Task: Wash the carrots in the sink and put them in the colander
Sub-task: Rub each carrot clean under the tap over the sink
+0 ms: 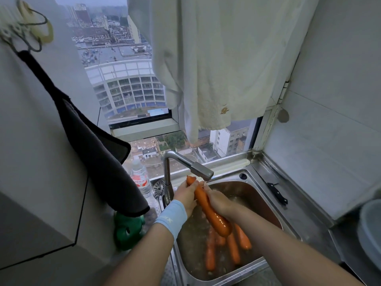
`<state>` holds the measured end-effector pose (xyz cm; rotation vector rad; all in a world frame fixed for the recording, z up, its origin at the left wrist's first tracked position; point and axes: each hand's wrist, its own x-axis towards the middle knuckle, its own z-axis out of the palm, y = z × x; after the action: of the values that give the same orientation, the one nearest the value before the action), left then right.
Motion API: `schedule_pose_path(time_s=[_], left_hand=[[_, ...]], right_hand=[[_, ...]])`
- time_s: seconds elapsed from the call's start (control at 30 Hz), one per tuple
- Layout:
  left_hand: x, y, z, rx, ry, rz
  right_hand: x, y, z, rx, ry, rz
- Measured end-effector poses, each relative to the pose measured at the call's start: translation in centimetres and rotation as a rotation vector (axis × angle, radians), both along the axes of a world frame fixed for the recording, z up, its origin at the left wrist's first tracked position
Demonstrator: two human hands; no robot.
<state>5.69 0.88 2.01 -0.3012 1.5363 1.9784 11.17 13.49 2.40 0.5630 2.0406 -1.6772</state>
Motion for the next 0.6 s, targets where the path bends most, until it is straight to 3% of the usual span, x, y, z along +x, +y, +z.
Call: schedule_pose_path(time_s=[0.1,0.17,0.37,0.53,0.6], left_hand=[[-0.1,1.0,-0.4,-0.116,0.001,-0.016],[-0.1,1.6,-0.1,-0.094,-0.035,0.013],[-1.7,2.7,0.0,-0.125,-0.137,0.17],[-0.3,2.6,0.1,-0.014,-0.107,0.103],[0.7,2.8,-0.4,-0.123,-0.003,0.0]], right_hand=[[0.5,1.3,0.2,-0.026,-0.01,0.102],[0.5,2.2,-0.1,-0.009,0.042,0.161],[0.8,3.6,-0.4,0.29,0.157,0.301],[0.9,4.5,-1.0,0.518,0.231,0.323],[0.7,4.3,-1.4,0.527,0.251,0.325]])
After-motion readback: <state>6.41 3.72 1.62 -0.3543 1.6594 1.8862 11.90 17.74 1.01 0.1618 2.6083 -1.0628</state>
